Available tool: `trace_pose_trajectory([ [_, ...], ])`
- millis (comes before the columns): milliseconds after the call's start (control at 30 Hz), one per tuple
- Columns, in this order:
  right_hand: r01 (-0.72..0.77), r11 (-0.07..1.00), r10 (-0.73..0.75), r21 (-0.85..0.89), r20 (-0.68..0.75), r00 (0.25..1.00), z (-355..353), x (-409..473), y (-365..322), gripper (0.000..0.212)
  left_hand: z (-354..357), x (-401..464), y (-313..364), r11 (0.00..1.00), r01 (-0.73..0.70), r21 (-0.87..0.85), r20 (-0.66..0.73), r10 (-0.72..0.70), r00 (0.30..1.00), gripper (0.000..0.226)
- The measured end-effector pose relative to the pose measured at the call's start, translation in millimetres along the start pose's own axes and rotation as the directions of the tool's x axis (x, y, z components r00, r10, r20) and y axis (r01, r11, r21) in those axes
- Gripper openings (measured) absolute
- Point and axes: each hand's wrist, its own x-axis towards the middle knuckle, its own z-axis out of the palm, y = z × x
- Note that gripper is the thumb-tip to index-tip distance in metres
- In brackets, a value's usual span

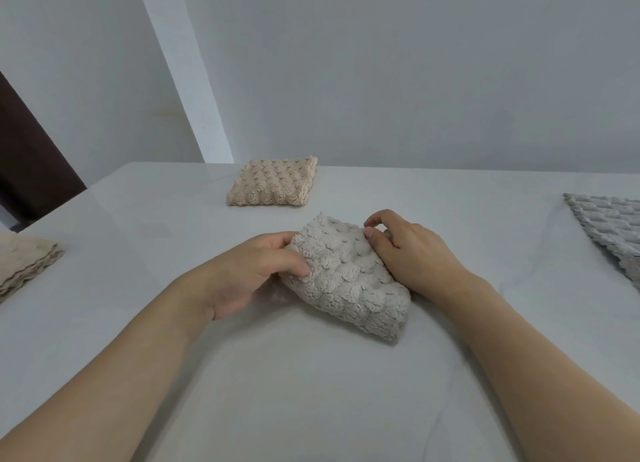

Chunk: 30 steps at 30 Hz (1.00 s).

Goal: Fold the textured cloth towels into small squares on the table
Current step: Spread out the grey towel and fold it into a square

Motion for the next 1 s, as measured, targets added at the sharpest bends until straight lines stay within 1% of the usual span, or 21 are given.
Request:
trace_pose_trajectory([
  [67, 0.001, 1.0, -0.001, 0.006, 0.008, 1.0, -0.4, -0.2, -0.7, 0.026, -2.1, 0.1, -2.9, 1.0, 0.007, 0.023, 0.059, -0.008, 0.998, 0.053],
  [200, 0.015, 1.0, -0.015, 0.001, 0.007, 1.0, -1.0, -0.5, -0.8, 0.025, 2.0, 2.9, -1.2, 0.975, 0.039, 0.219, 0.158, -0.075, 0.985, 0.038],
  [300, 0.019, 1.0, -0.019, -0.009, 0.004, 1.0, -1.3, -0.4, -1.4, 0.025, 4.8, 8.0, 0.2, 0.965, 0.093, 0.245, 0.086, -0.117, 0.989, 0.038],
  [367, 0.013, 1.0, -0.013, -0.003, -0.006, 1.0, -0.4, -0.6, -2.6, 0.025, 6.8, 9.4, 2.4, 0.958, 0.125, 0.258, 0.052, -0.143, 0.988, 0.045],
  [400, 0.013, 1.0, -0.013, 0.0, -0.02, 1.0, 0.5, -0.6, -3.1, 0.025, 8.8, 9.0, 4.4, 0.94, 0.134, 0.312, 0.013, -0.146, 0.989, 0.049],
  [433, 0.01, 1.0, -0.01, 0.003, -0.037, 0.999, 1.3, -0.7, -3.1, 0.026, 10.7, 7.7, 6.1, 0.893, 0.143, 0.426, -0.045, -0.137, 0.99, 0.051],
  [467, 0.005, 1.0, -0.005, 0.009, -0.055, 0.998, 1.8, -0.6, -2.8, 0.026, 12.5, 5.9, 8.9, 0.765, 0.16, 0.624, -0.139, -0.093, 0.986, 0.047],
  [500, -0.002, 1.0, 0.003, 0.02, -0.065, 0.998, 1.6, -0.5, -2.2, 0.026, 17.4, 1.2, 14.0, 0.556, 0.198, 0.807, -0.27, 0.051, 0.961, 0.039],
  [533, -0.007, 0.999, 0.01, 0.04, -0.064, 0.998, 1.2, -0.3, -1.6, 0.026, 24.4, -4.5, 17.9, 0.357, 0.185, 0.916, -0.306, 0.322, 0.896, 0.034],
  [567, -0.009, 0.998, 0.013, 0.062, -0.055, 0.998, 1.0, 0.0, -1.0, 0.026, 33.8, -11.3, 22.7, 0.262, 0.112, 0.959, -0.241, 0.532, 0.812, 0.032],
  [600, -0.009, 0.997, 0.013, 0.082, -0.044, 0.999, 0.8, 0.2, -0.5, 0.027, 44.5, -18.0, 27.9, 0.286, -0.002, 0.958, -0.178, 0.605, 0.776, 0.028],
  [633, -0.009, 0.995, 0.013, 0.096, -0.038, 0.999, 0.7, 0.2, 0.0, 0.027, 57.0, -26.0, 34.2, 0.369, -0.114, 0.922, -0.136, 0.586, 0.799, 0.022],
  [667, -0.008, 0.995, 0.012, 0.103, -0.039, 0.999, 0.8, 0.3, 0.8, 0.028, 66.0, -27.3, 31.8, 0.426, -0.179, 0.887, -0.077, 0.518, 0.852, 0.017],
  [700, -0.001, 0.994, 0.006, 0.105, -0.046, 0.999, 1.4, 0.6, 1.8, 0.029, 77.6, -28.6, 27.8, 0.441, -0.18, 0.879, -0.041, 0.448, 0.893, 0.021],
  [733, 0.01, 0.994, -0.004, 0.105, -0.056, 0.998, 2.3, 0.7, 2.8, 0.03, 86.2, -25.7, 18.5, 0.362, -0.153, 0.92, -0.018, 0.427, 0.904, 0.03],
  [767, 0.022, 0.994, -0.014, 0.106, -0.067, 0.998, 3.0, 0.9, 3.6, 0.03, 92.2, -21.2, 8.3, 0.257, -0.105, 0.961, -0.018, 0.435, 0.9, 0.04],
  [800, 0.032, 0.994, -0.024, 0.108, -0.075, 0.997, 3.7, 1.3, 4.5, 0.03, 95.5, -16.9, 0.7, 0.199, -0.056, 0.978, -0.041, 0.457, 0.889, 0.047],
  [833, 0.038, 0.993, -0.029, 0.111, -0.079, 0.996, 4.2, 1.9, 5.5, 0.029, 98.2, -13.9, -4.4, 0.192, -0.025, 0.981, -0.071, 0.477, 0.876, 0.049],
  [867, 0.041, 0.993, -0.032, 0.114, -0.078, 0.996, 4.8, 2.5, 6.5, 0.029, 99.5, -10.7, -9.4, 0.193, -0.019, 0.981, -0.088, 0.531, 0.843, 0.046],
  [933, 0.045, 0.993, -0.036, 0.113, -0.078, 0.996, 5.6, 2.9, 7.6, 0.029, 101.0, -5.9, -13.8, 0.171, -0.008, 0.985, -0.1, 0.615, 0.782, 0.032],
  [1000, 0.058, 0.994, -0.05, 0.093, -0.087, 0.995, 6.2, 2.9, 7.4, 0.029, 102.1, -4.4, -15.5, 0.149, 0.023, 0.989, -0.113, 0.633, 0.766, 0.029],
])
